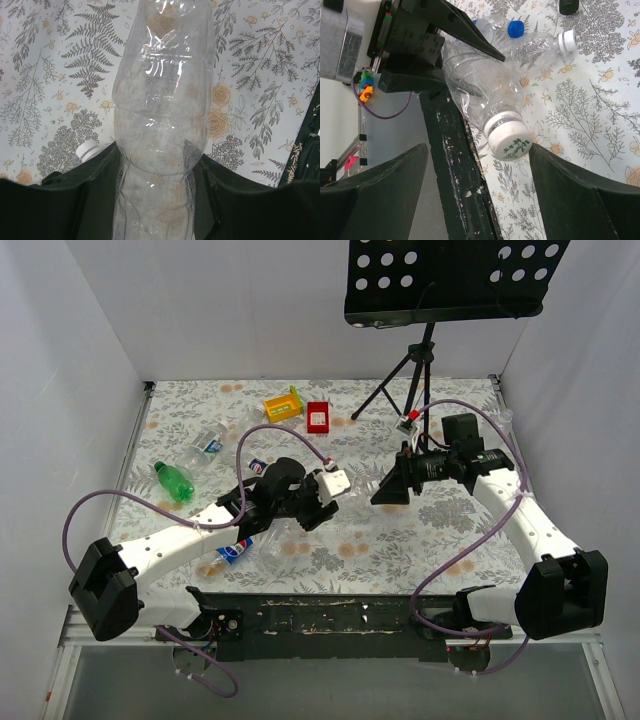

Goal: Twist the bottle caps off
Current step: Unscrew the bottle cap from the plastic bottle.

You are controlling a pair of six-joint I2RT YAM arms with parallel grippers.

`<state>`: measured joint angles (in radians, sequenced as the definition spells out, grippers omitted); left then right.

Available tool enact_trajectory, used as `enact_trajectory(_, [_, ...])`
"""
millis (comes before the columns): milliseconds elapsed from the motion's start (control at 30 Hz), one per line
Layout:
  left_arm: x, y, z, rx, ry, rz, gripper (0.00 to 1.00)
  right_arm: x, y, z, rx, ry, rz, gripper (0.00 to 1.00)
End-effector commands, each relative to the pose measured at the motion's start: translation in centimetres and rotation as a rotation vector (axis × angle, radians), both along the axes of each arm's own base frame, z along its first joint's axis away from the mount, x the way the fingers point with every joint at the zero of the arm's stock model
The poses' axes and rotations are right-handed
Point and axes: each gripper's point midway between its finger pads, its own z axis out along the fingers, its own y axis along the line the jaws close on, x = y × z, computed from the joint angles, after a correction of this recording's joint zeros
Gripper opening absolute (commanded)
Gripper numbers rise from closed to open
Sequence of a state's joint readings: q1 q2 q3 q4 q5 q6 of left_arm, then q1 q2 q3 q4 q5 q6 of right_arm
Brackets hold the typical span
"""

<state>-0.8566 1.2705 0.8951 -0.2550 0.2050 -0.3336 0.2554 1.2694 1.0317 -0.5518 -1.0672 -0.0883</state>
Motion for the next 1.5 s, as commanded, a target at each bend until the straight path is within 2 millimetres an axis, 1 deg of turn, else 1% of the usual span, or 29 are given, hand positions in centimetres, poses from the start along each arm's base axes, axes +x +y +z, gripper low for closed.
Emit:
enact_trajectory(0, [0.3,-1.0,2.5,-0.051,-0.061,-0.013,0.00,0.8,0.6,0.9,0.019,-0.003,-0.008,0.88])
enact_trajectory(100, [0.2,-0.9,2.6,-0.054,-0.065,-0.015,0.00,1.2,0.7,1.0,0.025,0.026,-0.024,0.86])
enact_trajectory(200, [-0.1,-0.9,2.8,-0.064,-0.074,-0.023,0.00,1.4,0.8,1.4,0.052,0.056,-0.021,0.80])
enact_trajectory(367, [-0.2,-0.7,2.7,-0.067,-0.080,-0.023,0.00,1.4,0.7,2.0,0.093,0.087,-0.004,0.59])
enact_trajectory(433, [-0.2,-0.6,2.7,-0.073,-0.085,-0.023,0.00,1.3,0.7,2.1,0.103,0.092,-0.003,0.54])
enact_trajectory(567, [-0.5,-0.4,2.3,-0.072,-0.084,-0.025,0.00,1.0,0.5,2.5,0.129,0.097,0.005,0.53])
enact_trajectory(733, [-0.7,-0.4,2.3,-0.079,-0.083,-0.031,0.00,0.7,0.5,2.8,0.166,0.123,0.021,0.54])
enact_trajectory(800, [-0.7,-0.4,2.4,-0.080,-0.086,-0.031,0.00,0.6,0.5,2.8,0.167,0.129,0.022,0.51])
enact_trajectory(900, [-0.7,-0.4,2.4,-0.081,-0.088,-0.033,0.00,0.5,0.5,2.7,0.171,0.131,0.027,0.37])
enact_trajectory(933, [-0.7,-0.4,2.5,-0.084,-0.090,-0.035,0.00,0.5,0.5,2.6,0.172,0.127,0.031,0.27])
enact_trajectory(967, [-0.8,-0.3,2.3,-0.081,-0.088,-0.039,0.00,0.4,0.5,2.6,0.174,0.119,0.037,0.21])
enact_trajectory(1000, [-0.9,-0.4,2.4,-0.083,-0.088,-0.044,0.00,0.4,0.5,2.6,0.174,0.107,0.044,0.17])
enact_trajectory(1067, [-1.6,-0.5,2.6,-0.088,-0.090,-0.088,0.00,0.2,0.4,2.6,0.174,0.059,0.067,0.12])
enact_trajectory(1233, [-3.1,-0.6,2.5,-0.105,-0.060,-0.165,0.00,-0.9,0.1,2.4,0.137,-0.174,0.176,0.06])
enact_trajectory(1333, [-4.2,-0.9,2.5,-0.125,0.018,-0.223,0.00,-1.7,-0.1,2.3,0.129,-0.324,0.272,0.04])
enact_trajectory(1367, [-4.6,-1.0,2.5,-0.137,0.051,-0.250,0.00,-2.0,-0.2,2.5,0.134,-0.425,0.320,0.04])
enact_trajectory(1433, [-5.1,-0.9,3.0,-0.175,0.119,-0.299,0.00,-3.8,-0.6,2.7,0.139,-0.539,0.407,0.05])
enact_trajectory(1467, [-5.4,-0.9,3.3,-0.200,0.156,-0.327,0.00,-3.9,-0.7,2.7,0.131,-0.620,0.444,0.05])
